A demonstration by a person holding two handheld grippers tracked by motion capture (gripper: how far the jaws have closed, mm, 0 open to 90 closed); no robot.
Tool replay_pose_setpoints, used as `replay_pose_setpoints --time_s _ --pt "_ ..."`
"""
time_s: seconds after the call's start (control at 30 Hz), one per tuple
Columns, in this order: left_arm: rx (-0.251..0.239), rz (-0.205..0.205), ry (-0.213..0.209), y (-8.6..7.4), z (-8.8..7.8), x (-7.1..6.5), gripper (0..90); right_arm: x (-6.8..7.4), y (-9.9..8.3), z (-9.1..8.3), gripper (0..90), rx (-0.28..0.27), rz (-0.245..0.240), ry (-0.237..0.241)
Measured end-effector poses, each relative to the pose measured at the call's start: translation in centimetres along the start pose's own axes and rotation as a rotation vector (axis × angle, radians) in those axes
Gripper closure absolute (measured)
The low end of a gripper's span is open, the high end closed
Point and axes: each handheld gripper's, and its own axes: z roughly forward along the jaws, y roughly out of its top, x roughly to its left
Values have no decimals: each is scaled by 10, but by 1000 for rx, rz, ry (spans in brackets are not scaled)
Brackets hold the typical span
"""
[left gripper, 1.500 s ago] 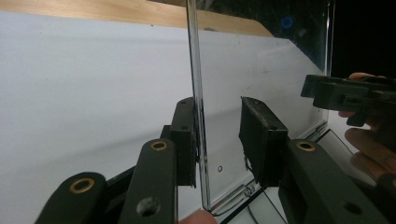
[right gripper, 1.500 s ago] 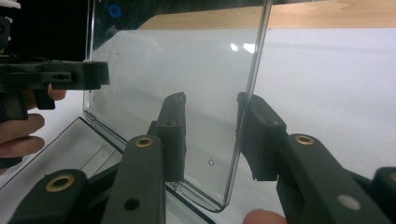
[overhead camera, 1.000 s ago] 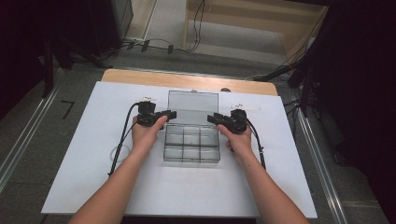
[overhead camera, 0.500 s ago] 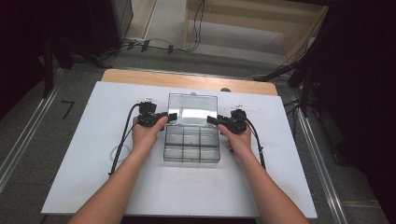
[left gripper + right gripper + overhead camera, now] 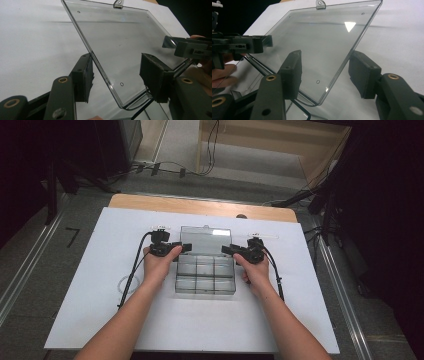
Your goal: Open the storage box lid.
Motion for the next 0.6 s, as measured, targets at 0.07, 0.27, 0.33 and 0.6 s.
replay_pose_setpoints --time_s 0.07,0.27,0.33,0.6 --pt "7 -6 -7 0 0 0 405 -1 0 0 420 6 5 0" --pt "-5 13 -14 0 -1 0 279 -2 0 1 388 16 17 -2" --pt "-15 18 -14 1 -3 -1 237 -1 0 1 371 21 15 -23" --pt "-55 62 -36 4 -17 -7 98 1 2 -7 230 -15 -10 -41"
